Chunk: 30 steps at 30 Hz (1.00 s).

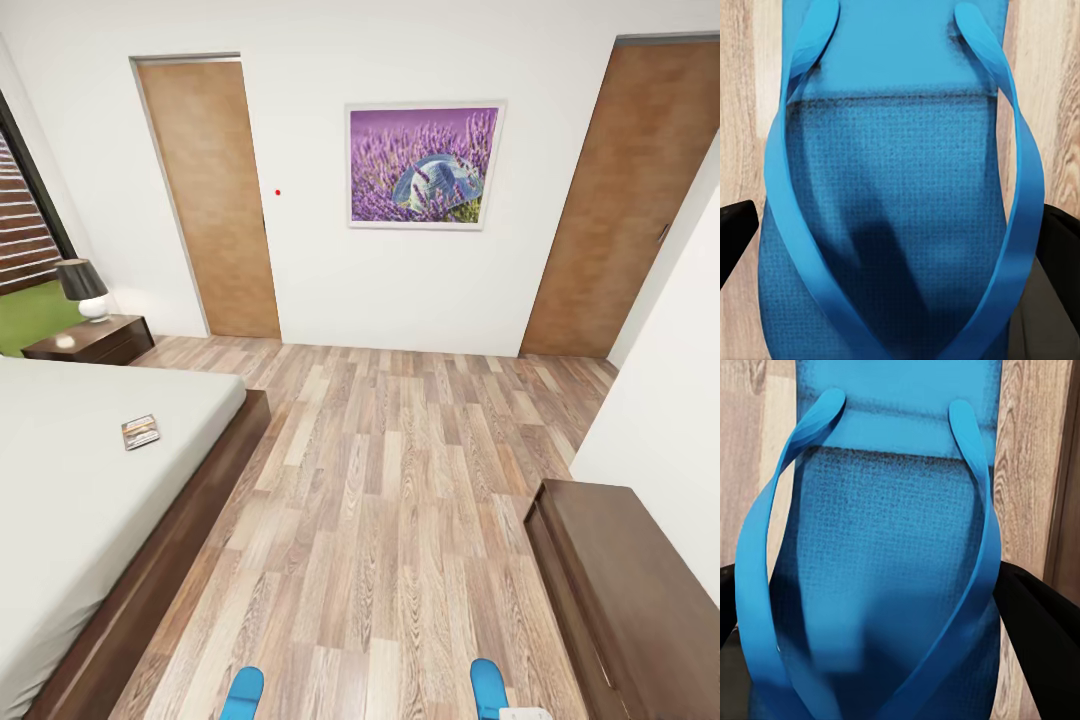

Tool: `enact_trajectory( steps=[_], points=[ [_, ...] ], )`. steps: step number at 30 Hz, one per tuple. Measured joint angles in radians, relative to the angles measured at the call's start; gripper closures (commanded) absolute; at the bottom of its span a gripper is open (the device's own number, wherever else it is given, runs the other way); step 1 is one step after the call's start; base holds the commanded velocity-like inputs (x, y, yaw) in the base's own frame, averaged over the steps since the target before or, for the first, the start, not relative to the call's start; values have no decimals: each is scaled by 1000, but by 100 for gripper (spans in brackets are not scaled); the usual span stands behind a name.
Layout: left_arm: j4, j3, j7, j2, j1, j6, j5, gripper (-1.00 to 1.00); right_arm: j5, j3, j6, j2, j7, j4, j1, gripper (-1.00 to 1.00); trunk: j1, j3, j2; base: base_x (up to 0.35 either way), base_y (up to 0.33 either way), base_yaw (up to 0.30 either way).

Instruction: In the bedroom, move the book from the bed onto either nightstand, and place the two sandals side by side next to the bed.

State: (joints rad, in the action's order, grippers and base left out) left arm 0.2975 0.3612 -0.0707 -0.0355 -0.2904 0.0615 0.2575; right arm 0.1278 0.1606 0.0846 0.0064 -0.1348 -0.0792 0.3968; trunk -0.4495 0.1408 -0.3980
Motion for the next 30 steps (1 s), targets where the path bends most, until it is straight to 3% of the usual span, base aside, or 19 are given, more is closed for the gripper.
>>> enact_trajectory(
  steps=[30],
  points=[
    [0, 0, 0, 0, 1, 0, -2, 100, 1, -1, 0, -2, 0, 1, -1, 100, 0, -16, 0, 23, 0, -3]
  ],
)
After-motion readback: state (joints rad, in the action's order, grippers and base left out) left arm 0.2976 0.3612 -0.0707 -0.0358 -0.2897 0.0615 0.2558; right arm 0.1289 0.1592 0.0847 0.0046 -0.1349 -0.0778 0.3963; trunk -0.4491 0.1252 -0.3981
